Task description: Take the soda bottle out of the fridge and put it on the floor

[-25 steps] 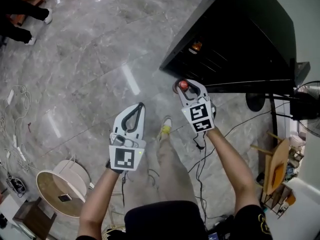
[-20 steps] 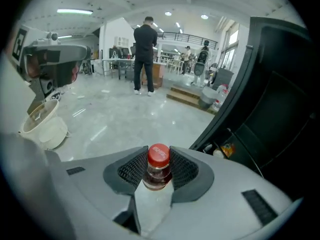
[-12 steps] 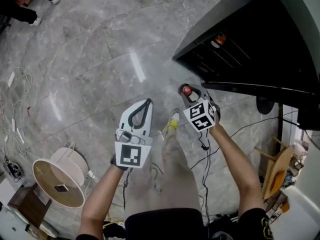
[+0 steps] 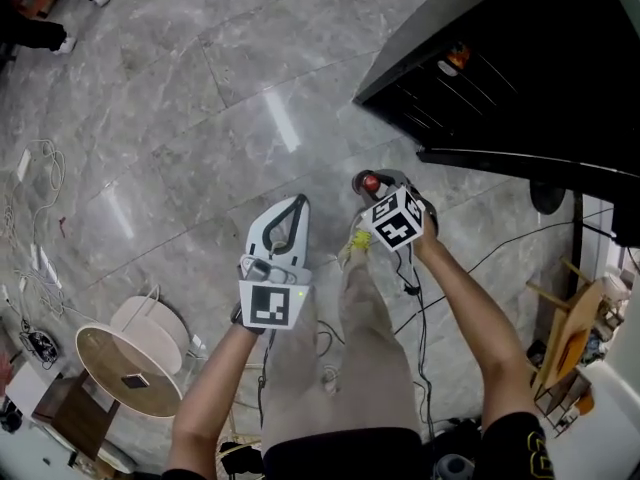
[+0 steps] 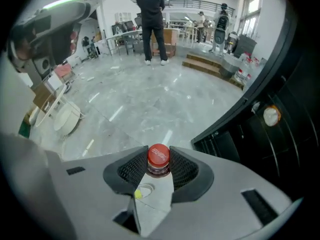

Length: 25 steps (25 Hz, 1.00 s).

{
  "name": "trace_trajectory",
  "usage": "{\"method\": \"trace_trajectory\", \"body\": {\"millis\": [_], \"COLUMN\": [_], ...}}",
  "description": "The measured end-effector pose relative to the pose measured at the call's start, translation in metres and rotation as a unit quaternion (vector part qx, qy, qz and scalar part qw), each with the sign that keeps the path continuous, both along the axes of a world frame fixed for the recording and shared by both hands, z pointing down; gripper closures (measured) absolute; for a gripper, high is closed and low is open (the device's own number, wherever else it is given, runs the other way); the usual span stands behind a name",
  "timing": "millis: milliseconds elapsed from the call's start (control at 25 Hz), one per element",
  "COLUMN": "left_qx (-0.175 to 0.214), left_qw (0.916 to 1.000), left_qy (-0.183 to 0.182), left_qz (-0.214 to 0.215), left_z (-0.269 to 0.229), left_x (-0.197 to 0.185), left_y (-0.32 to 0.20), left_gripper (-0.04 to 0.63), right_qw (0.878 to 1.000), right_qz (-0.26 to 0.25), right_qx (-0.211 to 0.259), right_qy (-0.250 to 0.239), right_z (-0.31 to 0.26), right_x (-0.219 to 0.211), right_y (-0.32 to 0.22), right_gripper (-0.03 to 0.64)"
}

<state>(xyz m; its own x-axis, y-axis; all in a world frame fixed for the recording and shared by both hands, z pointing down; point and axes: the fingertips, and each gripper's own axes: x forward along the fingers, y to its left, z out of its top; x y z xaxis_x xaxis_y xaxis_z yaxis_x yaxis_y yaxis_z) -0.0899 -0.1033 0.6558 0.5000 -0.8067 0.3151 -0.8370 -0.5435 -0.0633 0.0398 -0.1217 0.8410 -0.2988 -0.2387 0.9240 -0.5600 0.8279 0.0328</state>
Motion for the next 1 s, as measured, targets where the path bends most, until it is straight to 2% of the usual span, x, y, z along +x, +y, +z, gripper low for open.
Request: {"method": "trace_trajectory", "body": {"millis": [160,320,480,720,1000], "left_qx": [0.009,0.014,0.015,-0.009,-0.02], "left_qw": [0.9999,0.9999,0.9999,0.9999,0.9997], "left_qy": [-0.005,0.0,-0.002,0.002,0.016], "left_qz": [0.0,-0.004,-0.003,0.01,-0.003], "left_z": [0.018,0.047,0.075,0.13,0.195], "left_x": [0.004,0.006,0.009,0.032,0.051], "left_y": [-0.01,-0.024,-0.032,-0.038,-0.07], "left_gripper": [0.578,0.578,0.578,0.578,0.578], "right_qw": [0.993,0.977,0.959,0.944,0.922], "right_qz": [0.097,0.192,0.267,0.317,0.374], "right_qx": [-0.055,-0.086,-0.094,-0.091,-0.095], "right_qy": [-0.025,-0.03,-0.034,-0.028,-0.025], "right_z": [0.031,0.07,0.109,0.17,0.247], "right_x": [0.011,0.033,0.055,0.09,0.127], "right_y": [-0.001,-0.002,-0.005,-0.019,-0.041], "right_gripper": [0.491,0.491,0.491,0.491,0.491]}}
